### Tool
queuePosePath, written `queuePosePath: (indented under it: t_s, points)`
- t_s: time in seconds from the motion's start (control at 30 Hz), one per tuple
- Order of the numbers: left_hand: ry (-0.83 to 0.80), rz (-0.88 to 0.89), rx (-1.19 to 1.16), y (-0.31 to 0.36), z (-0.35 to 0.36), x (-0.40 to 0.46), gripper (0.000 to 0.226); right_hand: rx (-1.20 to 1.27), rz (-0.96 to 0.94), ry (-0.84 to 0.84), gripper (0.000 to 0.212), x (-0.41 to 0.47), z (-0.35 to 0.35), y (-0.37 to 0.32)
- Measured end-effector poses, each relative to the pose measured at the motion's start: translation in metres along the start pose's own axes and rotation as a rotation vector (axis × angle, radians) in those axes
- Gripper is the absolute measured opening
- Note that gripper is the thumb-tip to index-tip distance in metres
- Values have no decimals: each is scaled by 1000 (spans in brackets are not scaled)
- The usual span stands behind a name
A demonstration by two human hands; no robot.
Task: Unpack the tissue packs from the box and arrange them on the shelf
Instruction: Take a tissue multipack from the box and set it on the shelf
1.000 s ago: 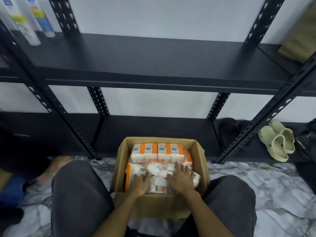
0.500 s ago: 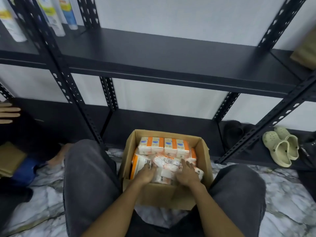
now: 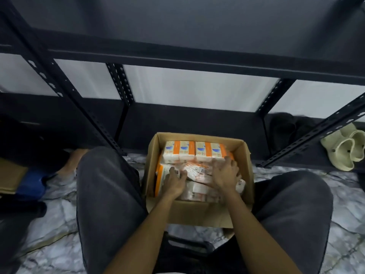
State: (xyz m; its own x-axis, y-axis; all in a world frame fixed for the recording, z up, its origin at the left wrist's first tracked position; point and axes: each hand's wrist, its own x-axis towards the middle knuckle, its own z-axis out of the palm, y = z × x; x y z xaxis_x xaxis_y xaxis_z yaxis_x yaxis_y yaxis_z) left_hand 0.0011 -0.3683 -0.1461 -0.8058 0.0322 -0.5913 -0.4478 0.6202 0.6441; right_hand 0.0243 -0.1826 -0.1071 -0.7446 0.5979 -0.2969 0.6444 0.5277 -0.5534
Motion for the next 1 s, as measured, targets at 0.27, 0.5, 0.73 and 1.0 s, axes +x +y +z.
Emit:
queuePosePath:
  t_s: [0.27, 0.5, 0.73, 1.0]
  points:
    - [360, 138, 64, 44, -24, 19, 70, 318, 169, -25, 56, 56, -3, -6]
    - [309, -54, 223, 66, -20, 57, 68, 321, 120, -164, 47, 70, -8, 6]
    - [446, 9, 237, 67, -5, 45, 55, 431, 120, -221, 41, 67, -20, 10]
    - [559, 158, -9, 68, -30, 23, 33, 479, 43, -119, 31, 37, -52, -5]
